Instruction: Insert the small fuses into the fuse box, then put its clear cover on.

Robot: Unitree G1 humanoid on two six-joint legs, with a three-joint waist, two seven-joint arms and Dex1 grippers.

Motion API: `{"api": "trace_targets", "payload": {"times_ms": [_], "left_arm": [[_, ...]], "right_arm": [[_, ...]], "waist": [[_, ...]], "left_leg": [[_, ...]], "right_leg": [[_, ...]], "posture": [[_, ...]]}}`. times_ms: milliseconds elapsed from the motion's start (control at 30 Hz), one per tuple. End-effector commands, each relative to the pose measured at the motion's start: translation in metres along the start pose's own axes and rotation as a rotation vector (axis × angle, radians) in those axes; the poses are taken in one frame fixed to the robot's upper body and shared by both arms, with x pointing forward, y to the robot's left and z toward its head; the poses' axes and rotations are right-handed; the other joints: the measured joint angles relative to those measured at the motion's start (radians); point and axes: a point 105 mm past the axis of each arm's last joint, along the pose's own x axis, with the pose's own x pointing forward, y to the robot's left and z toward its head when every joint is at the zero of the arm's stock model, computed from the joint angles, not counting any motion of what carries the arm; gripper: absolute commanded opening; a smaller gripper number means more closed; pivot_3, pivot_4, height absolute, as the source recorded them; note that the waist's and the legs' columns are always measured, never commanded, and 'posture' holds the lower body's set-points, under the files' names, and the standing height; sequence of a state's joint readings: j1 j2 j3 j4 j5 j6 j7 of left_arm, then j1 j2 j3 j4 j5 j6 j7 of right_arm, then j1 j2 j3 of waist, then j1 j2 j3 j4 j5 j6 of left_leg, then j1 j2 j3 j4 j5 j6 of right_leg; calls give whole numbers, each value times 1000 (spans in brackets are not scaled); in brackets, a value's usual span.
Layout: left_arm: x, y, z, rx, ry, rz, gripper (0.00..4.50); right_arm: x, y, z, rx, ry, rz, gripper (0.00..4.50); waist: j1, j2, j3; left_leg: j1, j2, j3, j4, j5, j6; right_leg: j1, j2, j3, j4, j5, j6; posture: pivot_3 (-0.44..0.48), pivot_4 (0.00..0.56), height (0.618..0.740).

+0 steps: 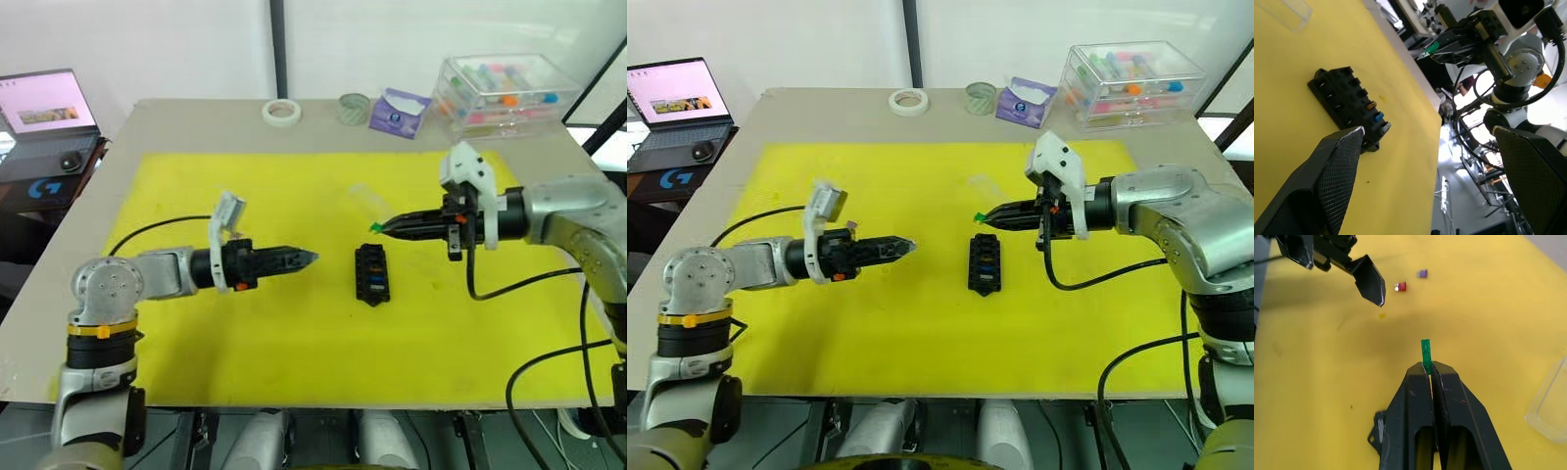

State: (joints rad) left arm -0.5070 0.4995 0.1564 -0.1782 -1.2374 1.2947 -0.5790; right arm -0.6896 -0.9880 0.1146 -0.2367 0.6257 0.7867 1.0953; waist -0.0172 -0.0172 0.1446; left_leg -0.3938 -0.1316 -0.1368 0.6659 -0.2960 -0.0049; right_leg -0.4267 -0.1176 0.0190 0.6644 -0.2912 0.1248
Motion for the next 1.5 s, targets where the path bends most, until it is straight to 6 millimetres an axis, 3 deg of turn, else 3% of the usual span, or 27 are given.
{"api": "trace_targets", "payload": {"times_ms": [33,233,533,967,1500], "left_arm": [[6,-14,-1,343,38,-6,4452],[20,-10,-18,711,118,-112,4452],[57,23,-19,970,100,-145,4452],[86,30,-24,969,58,-183,4452],[93,34,-27,994,63,-178,4452]], "right_arm": [[-7,-3,7,-78,13,-13,0],[-6,-6,-11,-112,99,-36,0],[3,-6,-31,-182,216,-42,0],[12,-7,-36,-230,257,-17,0],[19,-4,-42,-245,281,9,0]], "waist": [[1,0,0],[23,1,0],[29,1,1],[29,2,1],[29,2,1]], "left_leg": [[0,0,1,0,0,0],[0,0,1,0,0,0],[0,0,1,1,0,0],[0,0,1,1,0,0],[0,0,1,1,0,0]], "right_leg": [[0,0,0,-1,0,0],[2,0,0,-3,0,0],[2,-1,-2,-3,0,0],[1,0,-2,-2,0,0],[1,0,-2,-2,0,0]], "posture": [[0,150,740],[0,150,740],[0,150,740],[0,150,740],[0,150,740]]}}
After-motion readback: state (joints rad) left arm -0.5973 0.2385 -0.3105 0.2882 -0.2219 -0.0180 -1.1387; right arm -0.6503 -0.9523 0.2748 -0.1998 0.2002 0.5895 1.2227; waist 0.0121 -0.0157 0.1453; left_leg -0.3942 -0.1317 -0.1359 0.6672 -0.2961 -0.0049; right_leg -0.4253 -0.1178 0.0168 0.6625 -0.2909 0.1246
